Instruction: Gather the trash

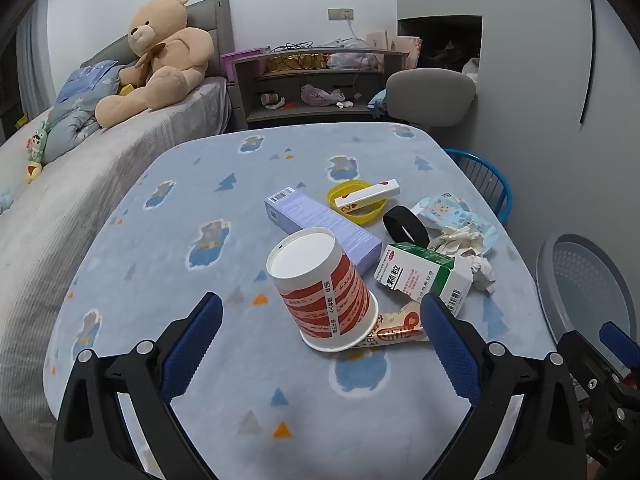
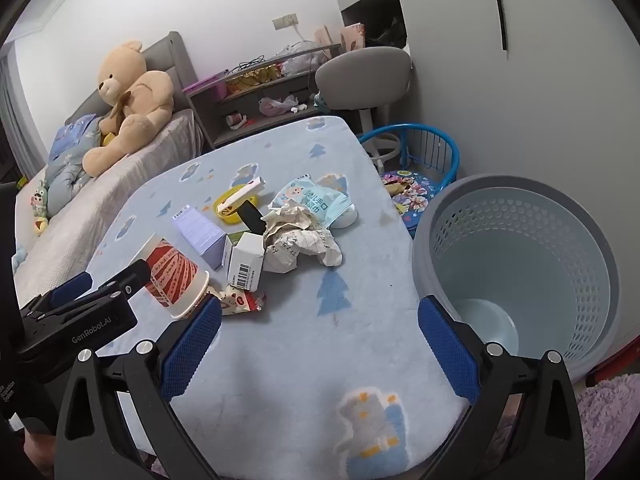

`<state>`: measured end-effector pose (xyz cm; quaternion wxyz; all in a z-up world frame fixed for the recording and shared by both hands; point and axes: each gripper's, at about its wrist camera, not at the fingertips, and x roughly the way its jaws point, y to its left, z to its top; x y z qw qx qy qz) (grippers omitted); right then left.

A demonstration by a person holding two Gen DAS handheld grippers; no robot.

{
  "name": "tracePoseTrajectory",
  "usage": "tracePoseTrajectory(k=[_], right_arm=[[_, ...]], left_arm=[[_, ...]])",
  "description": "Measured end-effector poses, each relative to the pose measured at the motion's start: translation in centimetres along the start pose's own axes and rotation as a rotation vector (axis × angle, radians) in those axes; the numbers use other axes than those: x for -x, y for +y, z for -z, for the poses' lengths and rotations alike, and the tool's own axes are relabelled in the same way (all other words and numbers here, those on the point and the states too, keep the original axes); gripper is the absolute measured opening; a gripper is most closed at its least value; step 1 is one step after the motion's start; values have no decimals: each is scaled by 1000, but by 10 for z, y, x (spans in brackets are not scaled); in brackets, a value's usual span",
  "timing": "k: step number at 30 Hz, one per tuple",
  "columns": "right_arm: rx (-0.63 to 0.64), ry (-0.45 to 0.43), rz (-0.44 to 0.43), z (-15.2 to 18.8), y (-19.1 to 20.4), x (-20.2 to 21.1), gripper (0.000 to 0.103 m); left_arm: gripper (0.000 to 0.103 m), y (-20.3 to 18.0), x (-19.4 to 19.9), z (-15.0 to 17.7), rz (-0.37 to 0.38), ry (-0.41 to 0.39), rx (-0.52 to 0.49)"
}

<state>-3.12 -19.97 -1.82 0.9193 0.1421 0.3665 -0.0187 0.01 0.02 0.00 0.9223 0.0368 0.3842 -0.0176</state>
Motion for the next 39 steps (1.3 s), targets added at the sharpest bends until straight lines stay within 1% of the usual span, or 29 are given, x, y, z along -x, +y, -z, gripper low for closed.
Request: tracePoseTrajectory(k=[13, 15, 17, 39], right_arm=[[1, 0, -6, 1, -3, 1, 97], [2, 0, -7, 1, 4, 9, 97], [2, -1, -8, 2, 7, 7, 97], [3, -13, -15, 4, 9, 11, 97]], left_arm=[[95, 0, 0, -1, 2, -3, -3], [95, 2, 0, 3, 3, -4, -2], [95, 2, 2, 3, 4, -2, -1], [95, 7, 9, 5, 9, -12, 2]])
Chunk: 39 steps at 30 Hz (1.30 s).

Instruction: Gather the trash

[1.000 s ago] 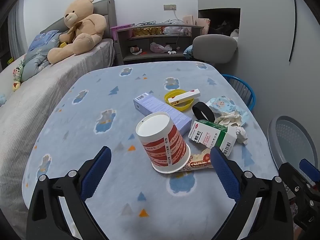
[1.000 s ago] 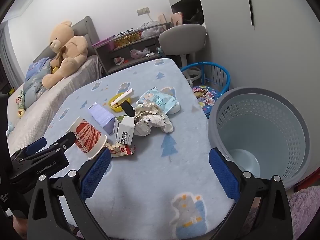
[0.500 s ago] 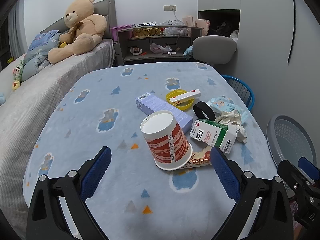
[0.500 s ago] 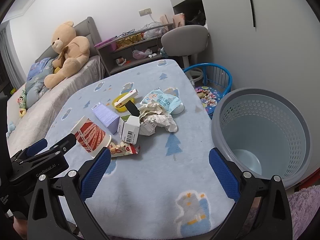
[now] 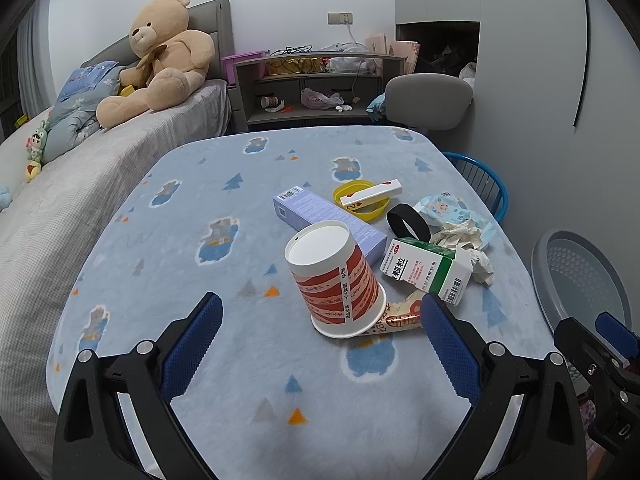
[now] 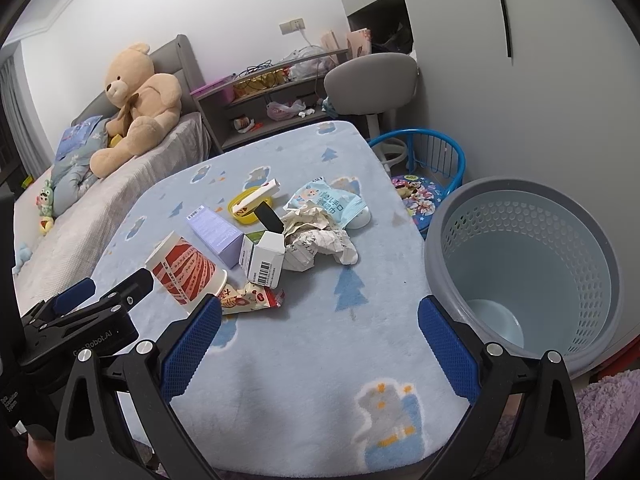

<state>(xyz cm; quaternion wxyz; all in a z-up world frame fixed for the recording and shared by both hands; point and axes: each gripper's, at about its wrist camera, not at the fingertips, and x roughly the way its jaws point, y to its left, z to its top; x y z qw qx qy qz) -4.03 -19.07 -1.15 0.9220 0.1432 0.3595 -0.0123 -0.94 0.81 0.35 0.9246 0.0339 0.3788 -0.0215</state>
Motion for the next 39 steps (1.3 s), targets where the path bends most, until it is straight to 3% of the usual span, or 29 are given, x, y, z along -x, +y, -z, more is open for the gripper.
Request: tracePoseTrajectory(k=[39], right_arm=[[3, -10, -4, 0, 7, 5, 97]], left_arm=[[95, 2, 2, 1, 0, -3, 2]])
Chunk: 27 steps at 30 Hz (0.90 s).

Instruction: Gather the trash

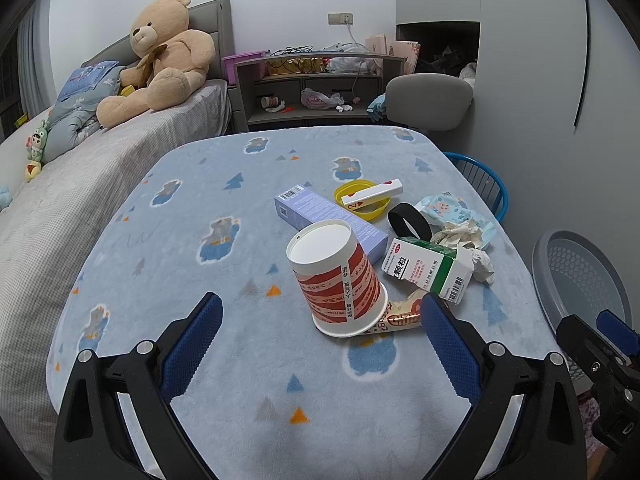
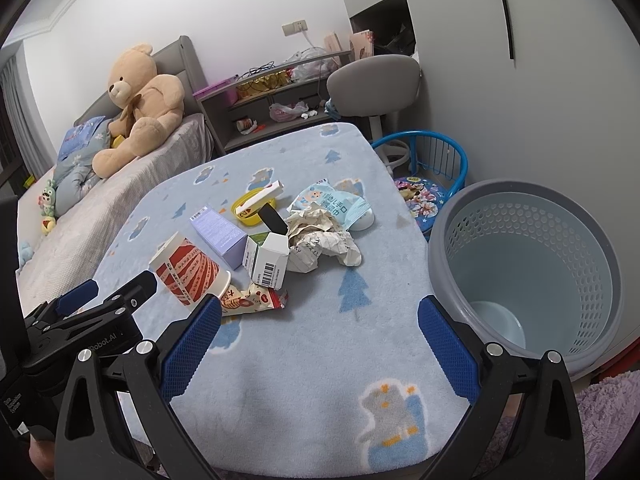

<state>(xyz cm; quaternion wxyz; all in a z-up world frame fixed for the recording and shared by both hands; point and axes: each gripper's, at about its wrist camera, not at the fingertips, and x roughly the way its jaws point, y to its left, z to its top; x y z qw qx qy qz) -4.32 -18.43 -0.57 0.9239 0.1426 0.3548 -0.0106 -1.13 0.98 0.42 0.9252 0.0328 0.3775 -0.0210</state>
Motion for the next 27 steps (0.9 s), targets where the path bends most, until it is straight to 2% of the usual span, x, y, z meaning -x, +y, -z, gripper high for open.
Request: tracePoseTrajectory(k=[17, 27], right_arm=[[0, 3, -2, 0, 1, 0, 97], [-4, 51, -25, 4, -4, -17, 97]], left_arm=[[95, 2, 2, 1, 0, 5, 0], [95, 9, -17, 3, -24, 30, 17]])
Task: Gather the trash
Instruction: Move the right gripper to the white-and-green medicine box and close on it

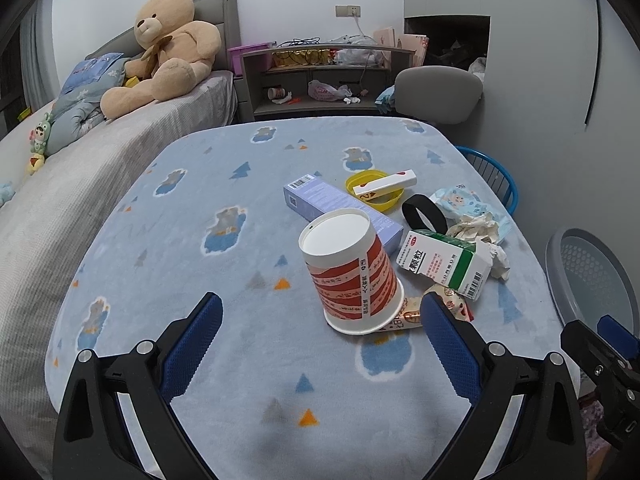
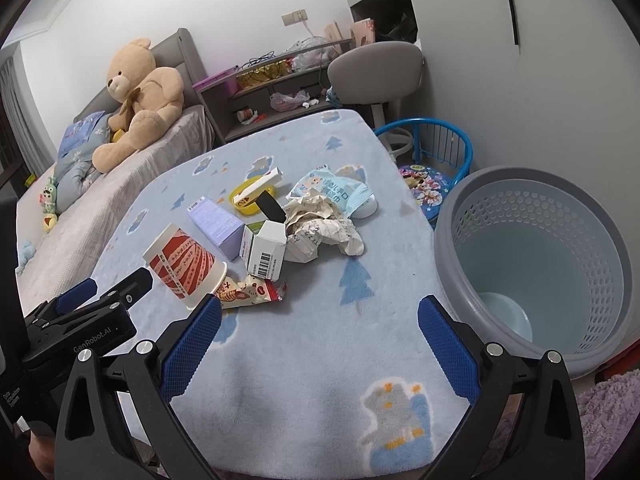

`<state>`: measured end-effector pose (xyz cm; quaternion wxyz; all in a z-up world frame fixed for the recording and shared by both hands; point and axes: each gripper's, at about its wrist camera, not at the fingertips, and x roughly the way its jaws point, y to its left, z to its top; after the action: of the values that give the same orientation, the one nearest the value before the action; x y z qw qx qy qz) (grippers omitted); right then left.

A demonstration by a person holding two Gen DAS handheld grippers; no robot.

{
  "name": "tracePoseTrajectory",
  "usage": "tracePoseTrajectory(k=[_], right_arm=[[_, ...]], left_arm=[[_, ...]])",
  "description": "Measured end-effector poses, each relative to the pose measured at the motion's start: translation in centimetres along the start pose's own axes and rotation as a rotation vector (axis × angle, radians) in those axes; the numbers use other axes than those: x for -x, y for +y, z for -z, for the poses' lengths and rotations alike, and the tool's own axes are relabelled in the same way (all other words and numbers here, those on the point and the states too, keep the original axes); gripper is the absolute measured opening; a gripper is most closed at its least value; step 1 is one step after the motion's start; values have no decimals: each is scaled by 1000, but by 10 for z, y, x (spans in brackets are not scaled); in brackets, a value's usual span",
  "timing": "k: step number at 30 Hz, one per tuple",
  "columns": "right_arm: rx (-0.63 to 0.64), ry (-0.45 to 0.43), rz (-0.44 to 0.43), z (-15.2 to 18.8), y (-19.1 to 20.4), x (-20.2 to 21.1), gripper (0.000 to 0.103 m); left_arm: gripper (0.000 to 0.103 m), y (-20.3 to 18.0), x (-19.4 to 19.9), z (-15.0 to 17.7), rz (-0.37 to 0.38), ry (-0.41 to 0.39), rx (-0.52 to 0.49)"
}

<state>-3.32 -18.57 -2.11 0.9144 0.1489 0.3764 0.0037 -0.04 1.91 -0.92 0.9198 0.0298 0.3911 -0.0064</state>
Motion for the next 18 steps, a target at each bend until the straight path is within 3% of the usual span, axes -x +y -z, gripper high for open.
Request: tracePoseTrajectory(k=[12, 18], right_arm=[[19, 69, -68, -14, 11, -50, 97], [12, 100, -85, -25, 17, -76, 97]], left_arm=[[95, 35, -32, -3, -69, 47, 52], [95, 44, -41, -4, -58, 56, 77]])
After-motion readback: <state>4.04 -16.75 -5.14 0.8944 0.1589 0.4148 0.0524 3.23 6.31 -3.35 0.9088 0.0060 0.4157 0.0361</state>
